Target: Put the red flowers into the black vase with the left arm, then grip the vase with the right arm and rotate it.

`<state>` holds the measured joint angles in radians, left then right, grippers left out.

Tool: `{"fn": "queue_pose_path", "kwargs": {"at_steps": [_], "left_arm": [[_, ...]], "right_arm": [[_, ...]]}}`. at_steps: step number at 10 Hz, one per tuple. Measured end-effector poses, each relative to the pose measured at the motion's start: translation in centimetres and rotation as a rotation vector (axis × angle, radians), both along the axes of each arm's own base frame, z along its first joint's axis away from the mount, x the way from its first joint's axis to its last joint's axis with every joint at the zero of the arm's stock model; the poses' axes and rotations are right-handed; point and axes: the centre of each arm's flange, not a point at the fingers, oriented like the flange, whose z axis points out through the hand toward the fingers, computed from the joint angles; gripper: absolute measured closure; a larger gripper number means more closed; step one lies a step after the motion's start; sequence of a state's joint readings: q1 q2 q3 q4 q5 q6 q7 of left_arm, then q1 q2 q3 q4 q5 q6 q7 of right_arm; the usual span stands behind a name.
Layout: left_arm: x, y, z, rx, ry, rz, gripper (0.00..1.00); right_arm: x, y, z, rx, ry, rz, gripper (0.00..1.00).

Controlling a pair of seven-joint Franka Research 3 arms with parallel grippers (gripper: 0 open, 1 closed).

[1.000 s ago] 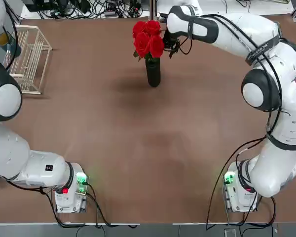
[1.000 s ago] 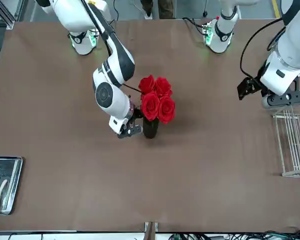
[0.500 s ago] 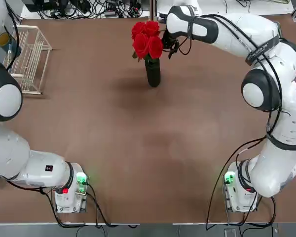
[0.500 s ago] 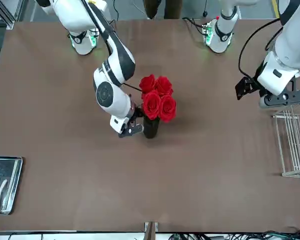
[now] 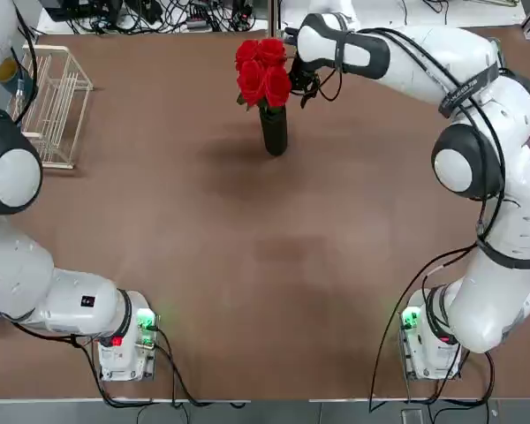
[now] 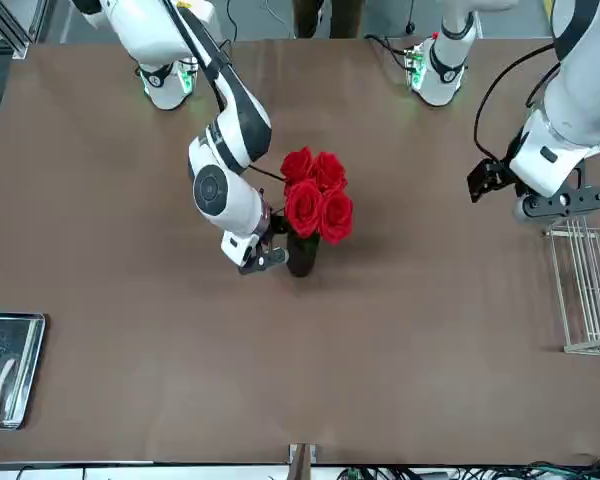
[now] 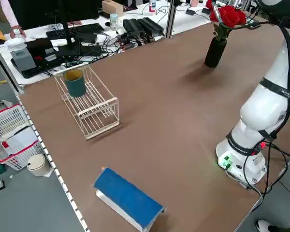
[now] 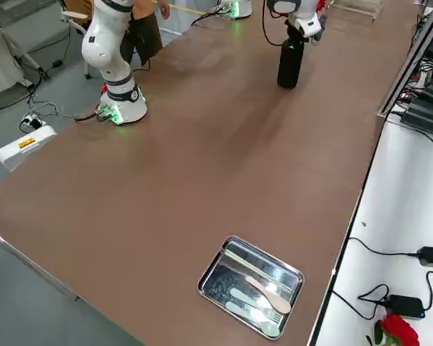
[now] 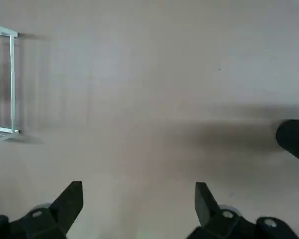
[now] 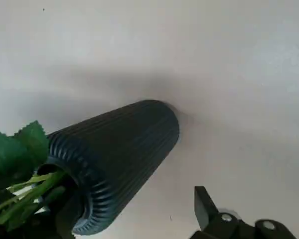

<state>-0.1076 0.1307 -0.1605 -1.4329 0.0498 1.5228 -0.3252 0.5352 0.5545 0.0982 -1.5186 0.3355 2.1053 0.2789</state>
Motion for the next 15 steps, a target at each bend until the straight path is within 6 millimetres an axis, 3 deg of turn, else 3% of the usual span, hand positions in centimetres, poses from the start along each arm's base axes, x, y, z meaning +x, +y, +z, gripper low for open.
{"fn": "queue_pose_path", "kwargs": {"at_steps": [7, 8, 9, 12, 15], "left_arm": [[-0.1, -0.7, -0.2, 0.001, 0.003, -0.003, 0.00], [-0.1, -0.7, -0.3, 0.001, 0.004, -0.003, 0.00], [0.0, -0.7, -0.3, 0.001, 0.005, -0.003, 0.00], [0.0, -0.7, -0.2, -0.015, 0.002, 0.001, 0.00], [0.5, 2.0, 0.9, -0.066, -0.008, 0.032, 0.00]], "right_arm": [[-0.7, 0.7, -0.7, 0.020, -0.001, -0.004, 0.04], [-0.6, 0.6, -0.7, 0.020, -0.001, -0.005, 0.09], [-0.6, 0.5, -0.7, 0.020, -0.001, -0.007, 0.25], [-0.1, -0.1, -0.7, 0.021, -0.001, -0.015, 0.49], [0.1, -0.3, -0.7, 0.024, -0.006, -0.007, 0.70]]}}
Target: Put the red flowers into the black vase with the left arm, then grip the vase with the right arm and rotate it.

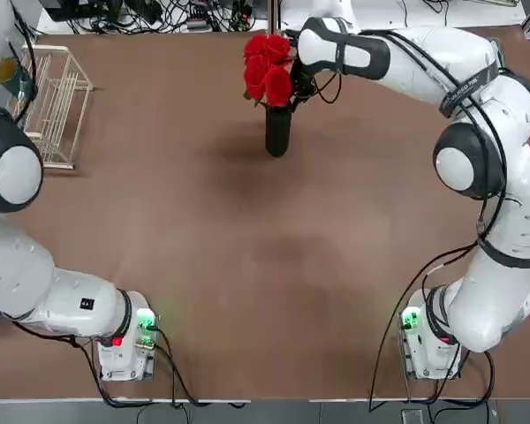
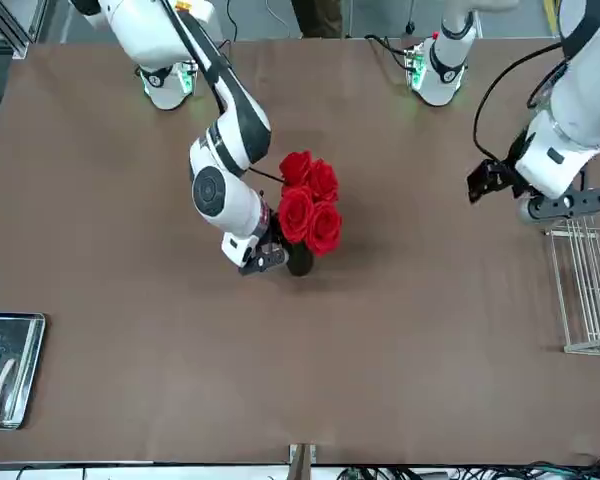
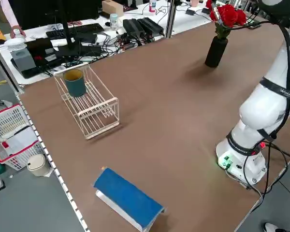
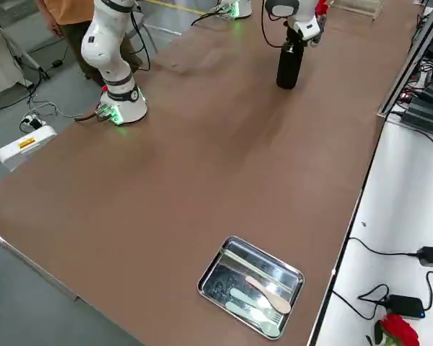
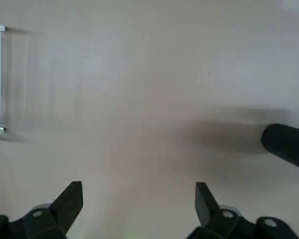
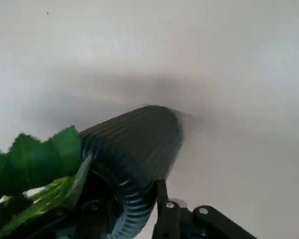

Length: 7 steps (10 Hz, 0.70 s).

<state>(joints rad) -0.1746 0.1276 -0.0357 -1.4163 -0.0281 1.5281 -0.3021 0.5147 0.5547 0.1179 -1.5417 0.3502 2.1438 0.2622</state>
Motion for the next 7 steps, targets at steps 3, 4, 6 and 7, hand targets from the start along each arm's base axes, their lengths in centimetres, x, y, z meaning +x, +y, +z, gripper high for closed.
{"fn": "queue_pose_path", "kwargs": {"at_steps": [3, 4, 6, 7], "left_arm": [[0.2, 3.0, 0.7, -0.002, -0.014, -0.034, 0.00], [0.4, 4.3, 0.8, -0.005, -0.014, -0.035, 0.00], [0.5, 6.4, 1.6, -0.011, -0.020, -0.017, 0.00], [0.4, 6.7, 1.8, -0.011, -0.023, -0.013, 0.00]], "right_arm": [[0.0, 0.0, 0.0, 0.002, -0.007, 0.020, 0.80], [0.1, -0.1, 0.0, 0.003, -0.010, 0.027, 0.80], [0.1, -0.2, 0.0, -0.005, -0.022, 0.043, 0.80], [0.2, -0.3, 0.0, -0.032, -0.039, 0.071, 0.80]]}}
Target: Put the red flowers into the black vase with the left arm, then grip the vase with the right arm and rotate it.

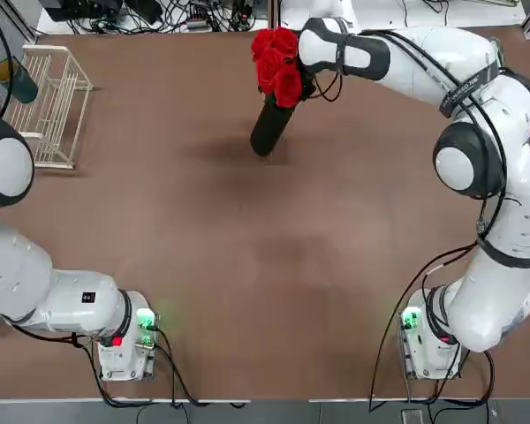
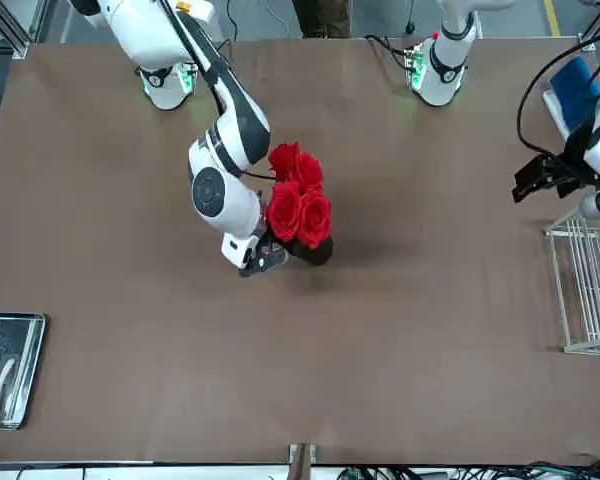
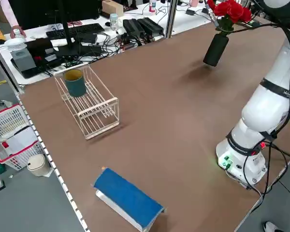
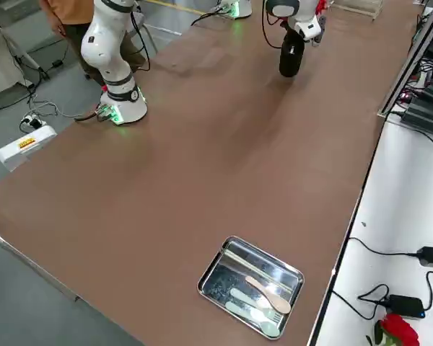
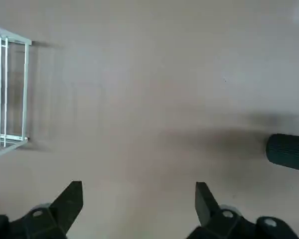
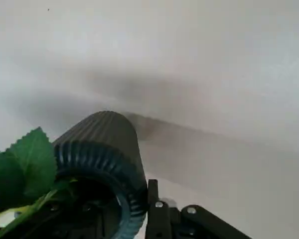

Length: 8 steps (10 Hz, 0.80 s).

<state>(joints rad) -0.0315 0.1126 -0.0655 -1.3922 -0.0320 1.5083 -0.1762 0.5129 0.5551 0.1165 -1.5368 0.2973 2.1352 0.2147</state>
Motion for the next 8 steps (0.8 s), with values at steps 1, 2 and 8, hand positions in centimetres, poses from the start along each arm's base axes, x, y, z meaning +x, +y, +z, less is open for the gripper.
{"fn": "queue_pose_path", "kwargs": {"at_steps": [1, 2, 8], "left_arm": [[0.0, 0.0, 0.1, 0.000, -0.002, 0.000, 0.00], [0.0, -0.1, 0.1, 0.000, -0.002, -0.001, 0.00], [-0.7, -0.3, 1.4, 0.052, -0.026, -0.012, 0.00]], "right_arm": [[0.2, -0.2, 0.5, -0.050, -0.026, 0.045, 0.80], [0.5, -0.4, 1.3, -0.106, -0.063, 0.106, 0.80], [2.2, -1.8, 3.3, -0.222, -0.273, 0.690, 0.80]]}}
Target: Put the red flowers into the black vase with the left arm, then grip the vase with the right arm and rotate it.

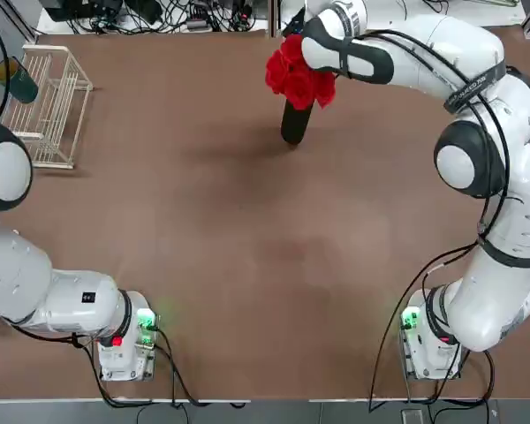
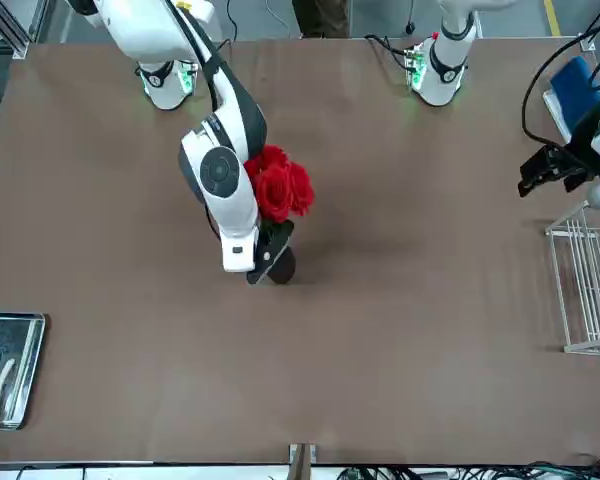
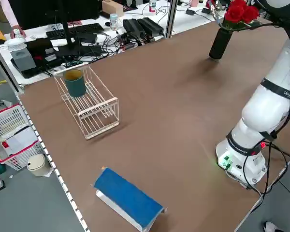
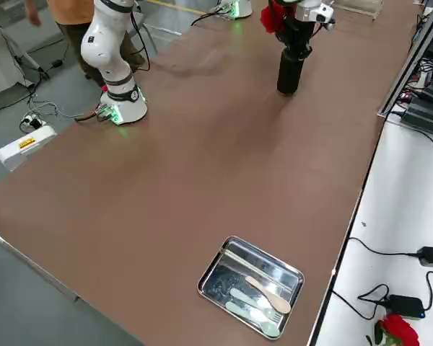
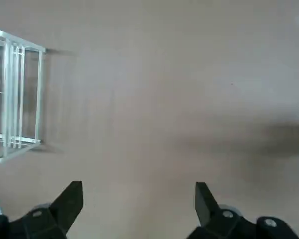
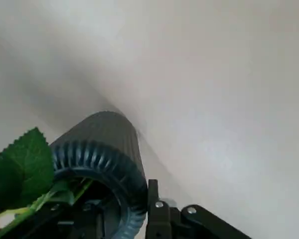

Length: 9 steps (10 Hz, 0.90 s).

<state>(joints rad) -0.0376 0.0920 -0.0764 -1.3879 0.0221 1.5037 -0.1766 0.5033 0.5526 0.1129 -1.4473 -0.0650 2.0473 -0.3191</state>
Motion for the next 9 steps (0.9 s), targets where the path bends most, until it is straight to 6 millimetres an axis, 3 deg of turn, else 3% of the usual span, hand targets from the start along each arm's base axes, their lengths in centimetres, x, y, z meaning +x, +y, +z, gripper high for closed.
{"fn": "queue_pose_path", "kwargs": {"at_steps": [2, 5, 9], "left_arm": [[0.0, 0.5, -0.1, -0.008, 0.006, 0.010, 0.00], [0.0, 0.6, -0.5, -0.023, 0.023, 0.014, 0.00], [0.5, 0.7, -2.1, -0.021, 0.060, 0.019, 0.00]], "right_arm": [[0.0, 0.9, 0.4, 0.003, -0.057, 0.145, 0.80], [-1.7, 4.2, 1.0, -0.113, -0.180, 0.355, 0.80], [-1.7, 5.1, -1.2, -0.121, -0.193, 0.400, 0.79]]}}
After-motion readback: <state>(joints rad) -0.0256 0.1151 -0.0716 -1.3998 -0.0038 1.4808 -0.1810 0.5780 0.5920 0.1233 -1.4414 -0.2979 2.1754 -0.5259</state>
